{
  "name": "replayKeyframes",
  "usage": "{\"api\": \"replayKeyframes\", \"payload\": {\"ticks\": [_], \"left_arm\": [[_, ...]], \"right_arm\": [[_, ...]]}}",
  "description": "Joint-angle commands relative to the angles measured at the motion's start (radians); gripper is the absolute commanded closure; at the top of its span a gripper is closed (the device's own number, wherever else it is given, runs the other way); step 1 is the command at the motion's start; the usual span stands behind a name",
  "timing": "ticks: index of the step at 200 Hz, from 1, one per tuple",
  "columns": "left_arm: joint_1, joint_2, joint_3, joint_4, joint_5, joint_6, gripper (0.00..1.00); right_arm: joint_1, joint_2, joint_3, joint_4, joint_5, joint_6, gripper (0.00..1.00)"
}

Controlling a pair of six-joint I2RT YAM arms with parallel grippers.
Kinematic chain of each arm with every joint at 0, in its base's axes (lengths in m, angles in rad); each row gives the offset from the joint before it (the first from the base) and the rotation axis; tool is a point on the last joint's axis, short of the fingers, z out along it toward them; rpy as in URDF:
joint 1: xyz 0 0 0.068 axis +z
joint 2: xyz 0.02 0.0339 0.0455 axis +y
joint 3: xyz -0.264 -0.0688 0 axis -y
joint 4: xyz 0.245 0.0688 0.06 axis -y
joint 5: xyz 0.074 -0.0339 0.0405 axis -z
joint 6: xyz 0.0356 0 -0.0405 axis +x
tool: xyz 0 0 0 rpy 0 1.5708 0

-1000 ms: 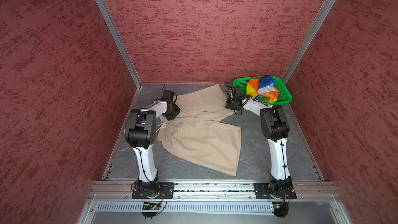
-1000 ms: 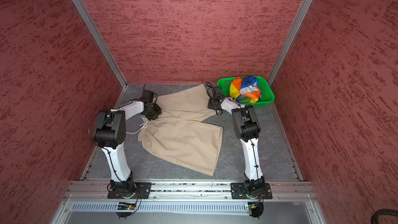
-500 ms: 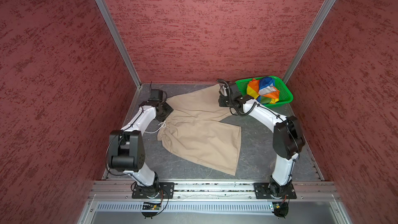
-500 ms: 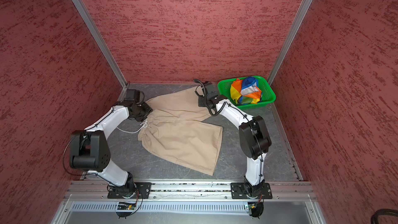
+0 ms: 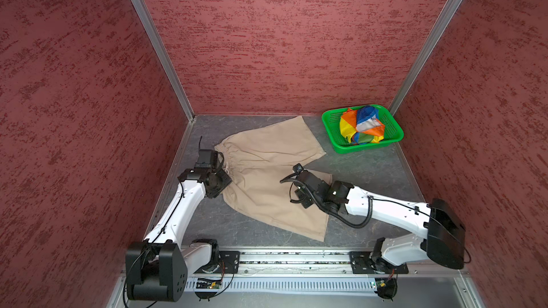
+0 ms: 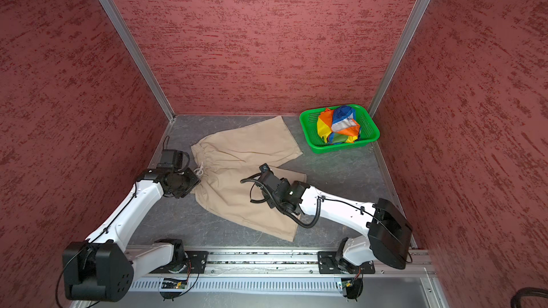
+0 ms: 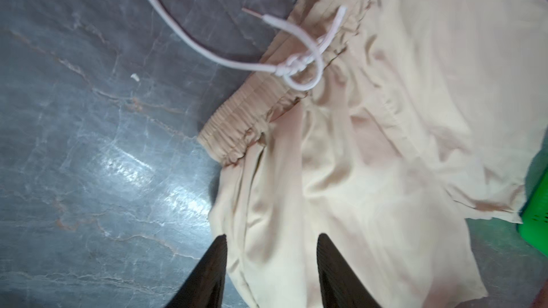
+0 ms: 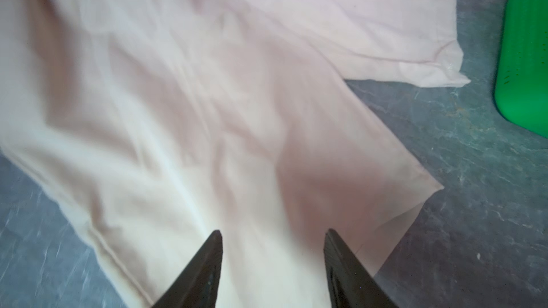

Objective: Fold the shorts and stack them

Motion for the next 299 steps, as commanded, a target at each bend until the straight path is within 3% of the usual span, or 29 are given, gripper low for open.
{"api": "replayKeyframes", "payload": {"ticks": [1,15,39,72,113,145,182,207,235,255,275,299], "left_arm": [[-0.008,-0.003,-0.064,-0.017,-0.017,0.002,0.50],[-0.016,0.003,-0.094,-0.003,-0.020,0.002,0.49],[-0.032,0.024,-0.129,0.023,-0.039,0.004,0.38],[-0.032,0.070,-0.166,0.084,-0.032,-0.004,0.36],[-0.032,0.123,-0.174,0.123,-0.036,0.008,0.52],[-0.026,0.169,-0.157,0.123,-0.041,0.027,0.61],[-0.019,0.203,-0.148,0.126,-0.036,0.030,0.70],[-0.019,0.201,-0.149,0.123,-0.034,0.028,0.72],[-0.017,0.212,-0.136,0.108,-0.041,0.039,0.88],[-0.010,0.224,-0.134,0.115,-0.020,0.037,1.00],[-0.009,0.242,-0.115,0.108,-0.009,0.040,1.00],[-0.010,0.224,-0.099,0.084,-0.009,0.046,1.00]], "right_arm": [[0.090,-0.054,-0.036,-0.215,0.031,0.205,0.40],[0.157,-0.091,-0.060,-0.263,0.013,0.287,0.36],[0.228,-0.113,-0.096,-0.316,-0.036,0.388,0.27],[0.294,-0.107,-0.148,-0.306,-0.079,0.424,0.24],[0.321,-0.111,-0.178,-0.272,-0.105,0.392,0.27],[0.321,-0.074,-0.205,-0.218,-0.134,0.361,0.45],[0.326,-0.025,-0.249,-0.114,-0.198,0.336,0.39],[0.323,-0.008,-0.281,-0.071,-0.156,0.337,0.39],[0.321,-0.014,-0.306,-0.043,-0.080,0.365,0.52],[0.304,-0.025,-0.329,-0.014,-0.068,0.366,0.75],[0.294,-0.042,-0.329,-0.034,-0.048,0.382,0.99],[0.281,-0.135,-0.320,-0.066,-0.008,0.395,1.00]]}}
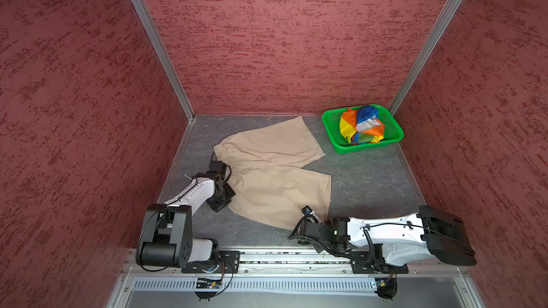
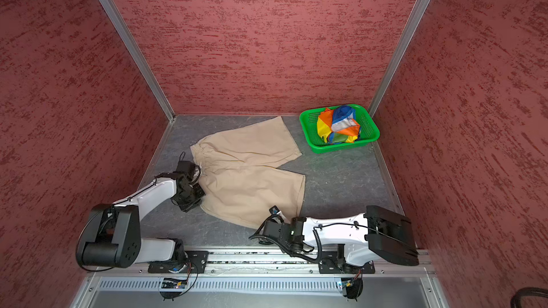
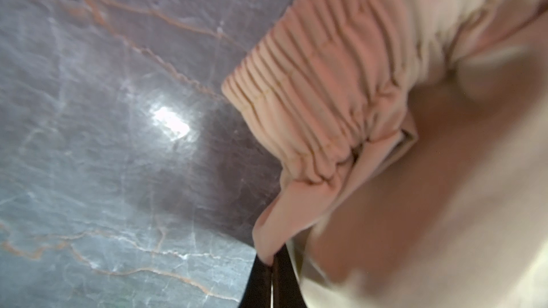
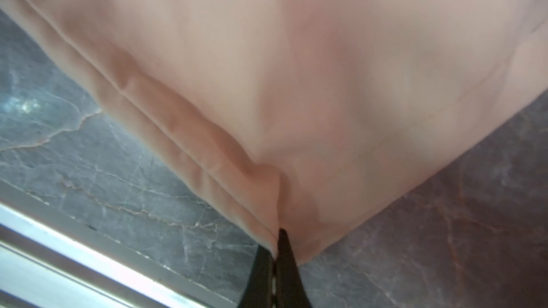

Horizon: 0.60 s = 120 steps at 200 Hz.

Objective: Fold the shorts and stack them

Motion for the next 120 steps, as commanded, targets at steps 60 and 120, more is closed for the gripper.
{"api": "replayKeyframes", "payload": {"ticks": [60,120], "left_arm": [[0.008,-0.155,0.113,-0.165,-0.049,0.043,1.00],[0.034,-0.227,0.350,-0.331,-0.017,0.082,1.00]], "right_arm": [[-0.091,-0.464,0.095,-0.208,0.220,0.103,1.00],[-0.126,-0.503,0.227,-0.179,0.328,0.061,1.00]]}}
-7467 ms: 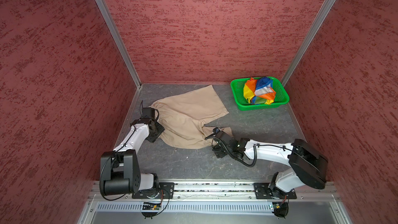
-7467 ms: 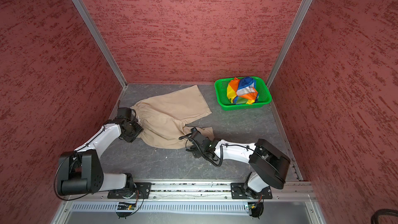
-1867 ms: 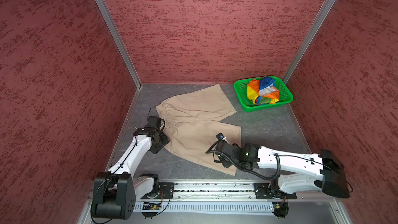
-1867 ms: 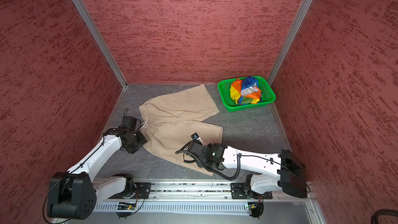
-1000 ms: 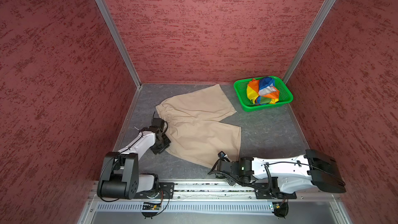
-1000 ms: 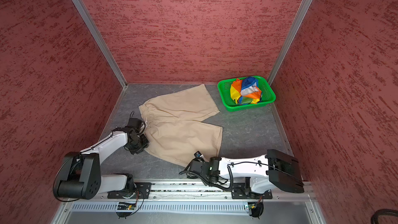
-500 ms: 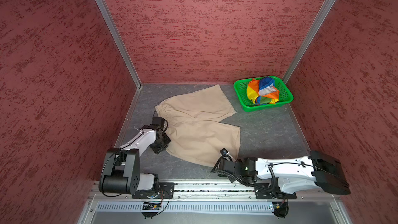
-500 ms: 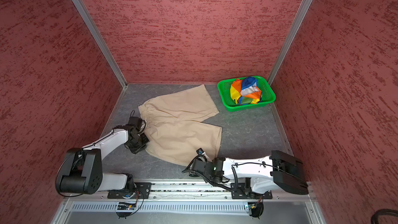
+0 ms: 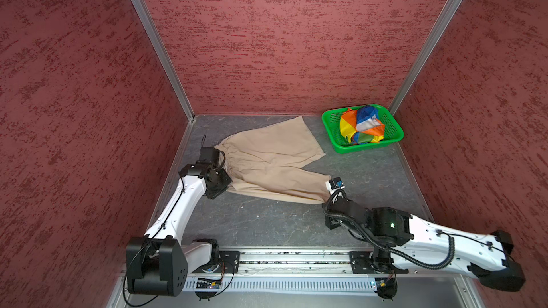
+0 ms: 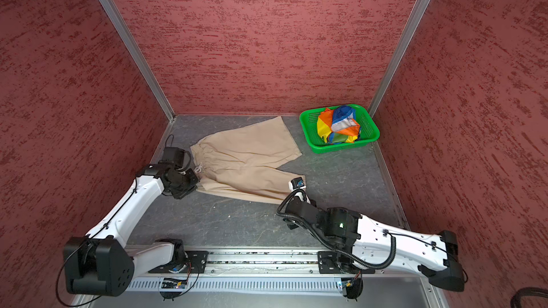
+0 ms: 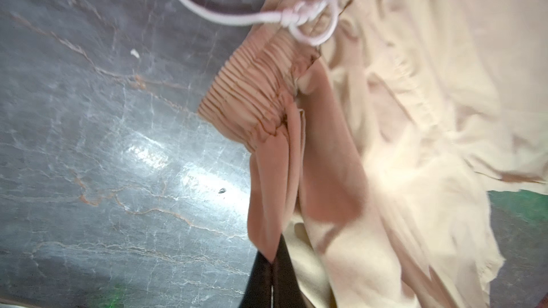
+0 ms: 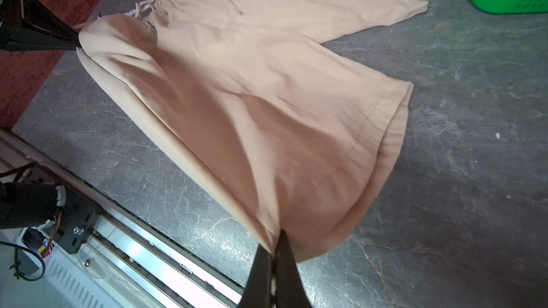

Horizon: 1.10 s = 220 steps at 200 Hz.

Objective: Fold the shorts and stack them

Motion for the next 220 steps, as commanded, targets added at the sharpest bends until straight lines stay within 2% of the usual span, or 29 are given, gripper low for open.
{"api": "replayKeyframes", "payload": {"ticks": [1,19,34,71,101,170,189,220], "left_arm": [[0.019,-0.024,0.085,-0.089,-0.043,0.036,1.00],[0.029,-0.022,0.133,-0.107,-0.041,0.047,1.00],[0.047,-0.011,0.165,-0.110,-0.030,0.057,1.00],[0.105,0.049,0.253,-0.132,0.009,0.100,1.00],[0.131,0.095,0.320,-0.129,0.020,0.115,1.00],[0.182,0.238,0.437,-0.123,0.031,0.134,1.00],[0.192,0.275,0.457,-0.120,0.035,0.132,1.00],[0.234,0.307,0.451,-0.066,0.107,0.106,1.00]], "right_arm": [[-0.020,-0.008,0.071,-0.041,0.134,0.004,1.00],[-0.065,-0.010,0.125,-0.007,0.203,-0.045,1.00],[-0.140,-0.001,0.173,0.035,0.203,-0.114,1.00],[-0.293,0.055,0.246,0.160,0.134,-0.295,1.00],[-0.396,0.181,0.313,0.229,0.050,-0.394,1.00],[-0.669,0.452,0.465,0.378,-0.127,-0.483,1.00],[-0.713,0.526,0.522,0.405,-0.178,-0.505,1.00],[-0.766,0.666,0.631,0.450,-0.257,-0.539,1.00]]}}
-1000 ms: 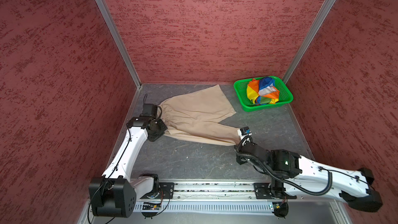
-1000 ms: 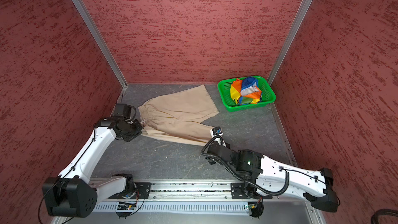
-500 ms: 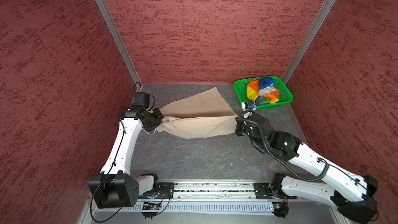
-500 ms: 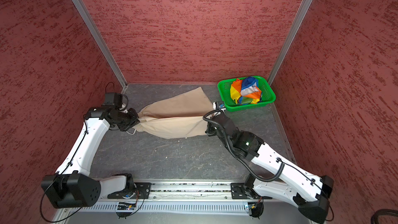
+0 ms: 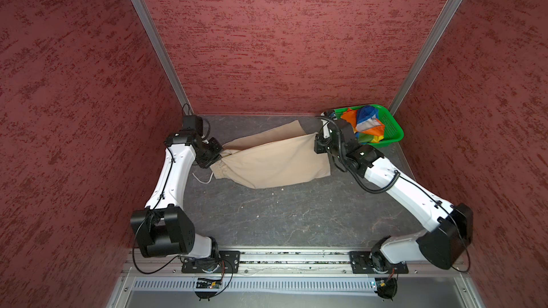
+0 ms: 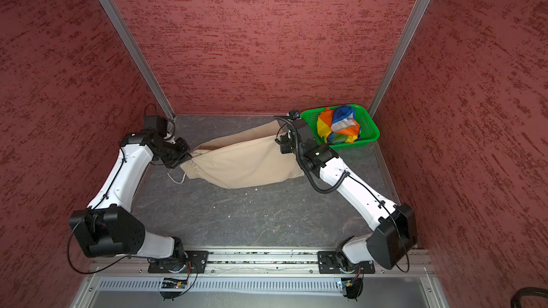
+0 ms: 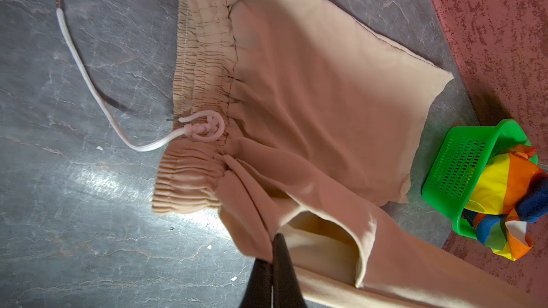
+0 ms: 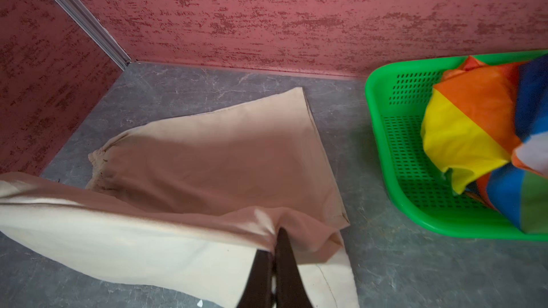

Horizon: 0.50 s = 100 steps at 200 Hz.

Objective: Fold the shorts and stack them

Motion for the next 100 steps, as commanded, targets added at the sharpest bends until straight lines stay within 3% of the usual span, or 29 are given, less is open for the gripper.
{"api": "replayKeyframes", "payload": {"ticks": [1,64,100], "left_arm": [[0.069,0.018,0.001,0.036,-0.077,-0.001,1.00],[0.128,0.124,0.062,0.115,0.059,-0.013,1.00],[0.132,0.194,0.111,0.126,0.068,-0.020,1.00]], "right_arm": [[-0.080,0.069,0.094,0.077,0.020,-0.042,1.00],[-0.152,0.322,0.265,0.111,-0.036,-0.056,1.00],[-0.172,0.435,0.342,0.163,-0.033,-0.025,1.00]]}}
